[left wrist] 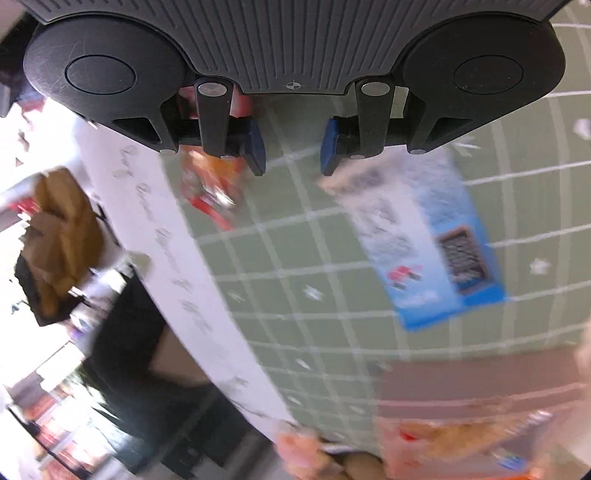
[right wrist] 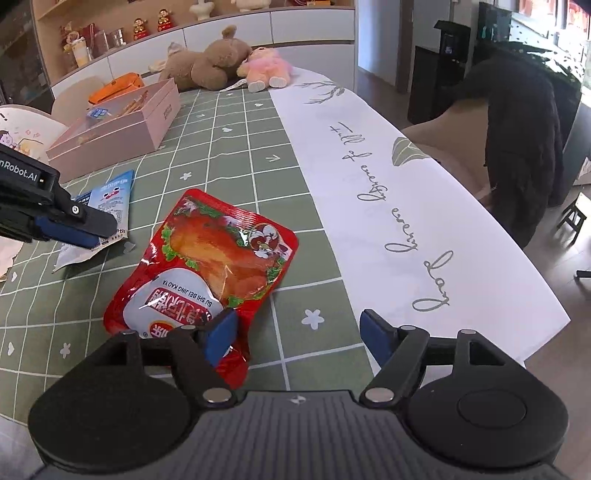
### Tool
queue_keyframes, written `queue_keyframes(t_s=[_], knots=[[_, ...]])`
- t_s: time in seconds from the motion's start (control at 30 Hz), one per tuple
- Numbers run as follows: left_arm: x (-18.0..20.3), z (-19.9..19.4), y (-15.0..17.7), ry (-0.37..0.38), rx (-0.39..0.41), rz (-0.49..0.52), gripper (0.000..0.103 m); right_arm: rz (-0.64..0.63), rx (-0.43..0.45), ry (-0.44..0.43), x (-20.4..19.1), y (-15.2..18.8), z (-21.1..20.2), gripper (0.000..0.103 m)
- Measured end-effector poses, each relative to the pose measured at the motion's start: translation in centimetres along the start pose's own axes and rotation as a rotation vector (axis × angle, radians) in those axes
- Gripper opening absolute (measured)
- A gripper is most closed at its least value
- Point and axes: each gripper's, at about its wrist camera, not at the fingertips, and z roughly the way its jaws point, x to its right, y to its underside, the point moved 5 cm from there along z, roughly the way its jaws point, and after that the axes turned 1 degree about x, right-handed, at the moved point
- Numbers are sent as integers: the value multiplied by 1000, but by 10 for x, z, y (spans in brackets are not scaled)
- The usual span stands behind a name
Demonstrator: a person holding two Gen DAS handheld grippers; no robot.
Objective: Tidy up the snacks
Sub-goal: 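Grasp the red pack with the left gripper while the right gripper opens and releases it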
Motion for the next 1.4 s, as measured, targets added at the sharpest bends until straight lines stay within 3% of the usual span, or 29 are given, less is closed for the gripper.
queue_keyframes(t_s=[0.1, 0.2, 0.3, 0.4, 0.53, 0.67, 0.73, 0.8, 0.97, 1.03, 1.13, 1.4], knots=[[23, 19, 5, 107, -43, 86, 38, -17, -8, -3, -5, -3, 2, 73], [34, 38, 8, 94, -52, 169, 41, -22, -16, -8, -5, -4, 3, 73], [34, 51, 6, 142, -58, 156, 44, -29, -19, -2, -4, -3, 1, 73], [45, 44, 6, 141, -55, 185, 43, -33, -15, 7, -5, -1, -1, 73], [65, 21, 14, 204, -67, 263, 44, -11, -13, -13, -2, 1, -3, 73], [64, 40, 10, 170, -111, 257, 43, -32, -1, -1, -5, 5, -3, 73], [62, 55, 10, 195, -154, 221, 43, -23, 1, -4, -4, 6, -6, 72], [62, 64, 13, 205, -189, 215, 32, -19, -5, -11, -1, 8, -8, 69], [67, 50, 19, 201, -155, 261, 28, 47, 0, 10, 15, 11, -22, 67], [68, 39, 20, 198, -137, 264, 26, 38, -19, 49, 17, 14, -19, 59], [70, 27, 24, 221, -139, 250, 26, 37, -9, 47, 14, 16, -19, 57], [77, 46, 30, 188, -158, 279, 32, 0, 8, 48, 5, 22, -21, 56]])
